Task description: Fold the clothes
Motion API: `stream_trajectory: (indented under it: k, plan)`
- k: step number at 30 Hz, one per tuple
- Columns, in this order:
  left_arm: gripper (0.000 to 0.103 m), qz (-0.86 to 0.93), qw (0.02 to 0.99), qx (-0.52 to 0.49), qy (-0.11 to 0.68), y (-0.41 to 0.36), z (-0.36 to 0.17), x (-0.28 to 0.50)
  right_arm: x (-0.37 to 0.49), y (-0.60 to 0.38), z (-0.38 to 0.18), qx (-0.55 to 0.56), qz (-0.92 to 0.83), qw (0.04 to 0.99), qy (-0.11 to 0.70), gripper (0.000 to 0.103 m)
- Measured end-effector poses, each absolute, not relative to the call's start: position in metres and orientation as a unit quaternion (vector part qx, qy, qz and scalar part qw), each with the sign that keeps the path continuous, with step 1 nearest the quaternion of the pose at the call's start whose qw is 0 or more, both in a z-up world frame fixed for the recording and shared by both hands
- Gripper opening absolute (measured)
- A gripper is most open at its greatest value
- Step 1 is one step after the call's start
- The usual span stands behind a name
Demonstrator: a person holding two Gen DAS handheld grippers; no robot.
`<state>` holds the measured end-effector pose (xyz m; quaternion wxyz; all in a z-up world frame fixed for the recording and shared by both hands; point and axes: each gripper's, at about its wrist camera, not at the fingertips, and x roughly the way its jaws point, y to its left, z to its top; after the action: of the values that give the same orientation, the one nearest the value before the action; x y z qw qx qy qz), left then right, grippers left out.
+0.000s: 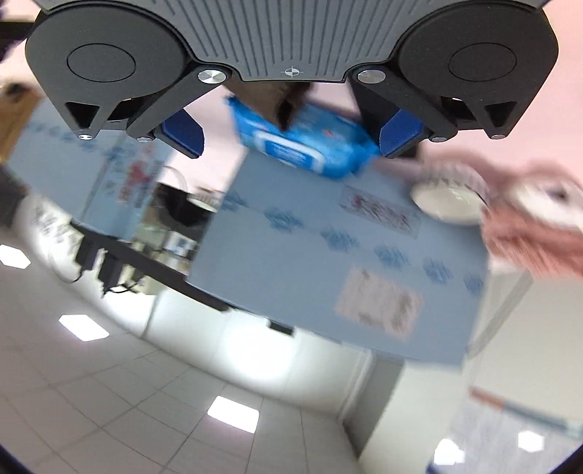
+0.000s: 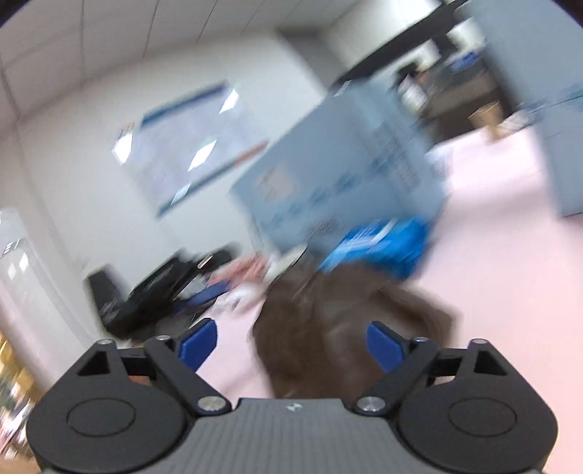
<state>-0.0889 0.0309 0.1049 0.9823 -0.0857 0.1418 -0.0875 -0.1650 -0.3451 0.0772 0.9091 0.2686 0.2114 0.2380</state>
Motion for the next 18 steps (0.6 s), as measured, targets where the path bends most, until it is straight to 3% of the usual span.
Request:
stream_trajectory:
  k: [7, 12, 18]
  plan:
    - [0.103, 0.006, 0.983, -0.059, 0.173, 0.029, 0.095, -0.088, -0.186, -0.416, 0.036, 0.284, 0.039, 0.94, 0.185, 0.094]
    - [0.103, 0.083, 0.978, -0.011, 0.192, 0.026, 0.077, -0.09, -0.186, -0.426, 0.02, 0.286, 0.005, 0.943, 0.169, 0.094]
    - [0.103, 0.073, 0.976, -0.064, 0.193, 0.05, 0.064, -0.094, -0.178, -0.432, 0.002, 0.318, -0.002, 0.927, 0.198, 0.094]
